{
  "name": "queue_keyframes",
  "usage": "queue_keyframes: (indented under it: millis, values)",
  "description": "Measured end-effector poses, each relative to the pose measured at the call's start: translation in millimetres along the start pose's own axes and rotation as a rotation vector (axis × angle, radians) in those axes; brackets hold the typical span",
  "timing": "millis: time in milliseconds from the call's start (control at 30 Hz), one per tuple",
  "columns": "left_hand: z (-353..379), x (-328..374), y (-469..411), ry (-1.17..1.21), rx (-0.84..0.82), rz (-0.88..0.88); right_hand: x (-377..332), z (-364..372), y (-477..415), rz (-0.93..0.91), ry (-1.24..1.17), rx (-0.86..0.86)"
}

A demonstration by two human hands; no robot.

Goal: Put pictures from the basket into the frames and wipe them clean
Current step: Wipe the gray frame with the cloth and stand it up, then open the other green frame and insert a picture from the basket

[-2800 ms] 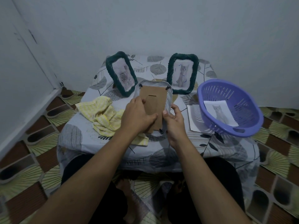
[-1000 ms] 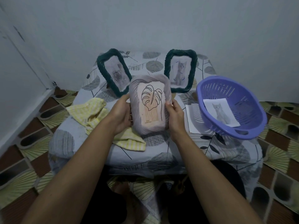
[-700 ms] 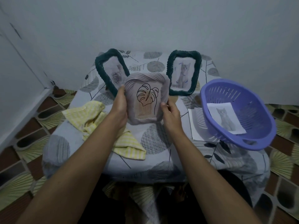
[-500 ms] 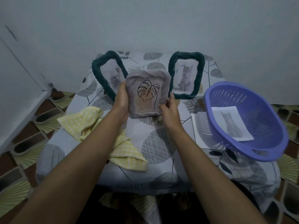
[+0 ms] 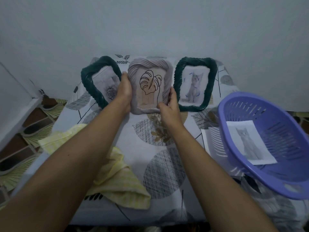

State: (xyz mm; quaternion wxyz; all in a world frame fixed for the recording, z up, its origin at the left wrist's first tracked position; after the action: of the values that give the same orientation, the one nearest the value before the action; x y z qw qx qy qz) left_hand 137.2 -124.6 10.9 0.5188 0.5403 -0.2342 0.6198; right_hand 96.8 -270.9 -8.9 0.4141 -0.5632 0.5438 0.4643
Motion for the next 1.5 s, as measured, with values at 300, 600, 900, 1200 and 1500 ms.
queue_keyframes:
  millis: [300, 600, 900, 1200, 1500]
  values:
    - [-9.3, -0.6, -27.7, -0.035, -0.033, -0.047, -3.6, 16.9, -12.1, 0.018, 0.112, 0.02]
    - [-13.8, 5.2, -38.1, 0.002, 0.005, -0.078, -4.0, 17.0, -12.6, 0.028, 0.094, -0.011]
    - [-12.7, 3.3, -32.6, -0.04, 0.066, -0.018, -9.5, 11.3, -12.5, 0.042, 0.074, -0.038]
    - [-17.2, 5.1, -19.5, -0.218, 0.075, 0.128, -14.2, 11.4, -4.7, 0.03, 0.132, 0.007]
    - [-31.7, 10.6, 21.0, -0.628, 0.214, 0.349, -22.5, 30.7, 19.6, -0.05, 0.069, -0.072]
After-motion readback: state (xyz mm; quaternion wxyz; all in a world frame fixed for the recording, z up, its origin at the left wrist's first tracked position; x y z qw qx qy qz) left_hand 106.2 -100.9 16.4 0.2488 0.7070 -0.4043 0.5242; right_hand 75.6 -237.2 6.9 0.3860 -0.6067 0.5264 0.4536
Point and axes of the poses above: each hand's wrist, its own y-axis away from the middle knuckle, its own z-axis out of the palm, x = y × z, the point moved 2 cm from there along -y, towards the middle knuckle, and after that the axes turned 7 degrees about y, right-handed, at the moved point
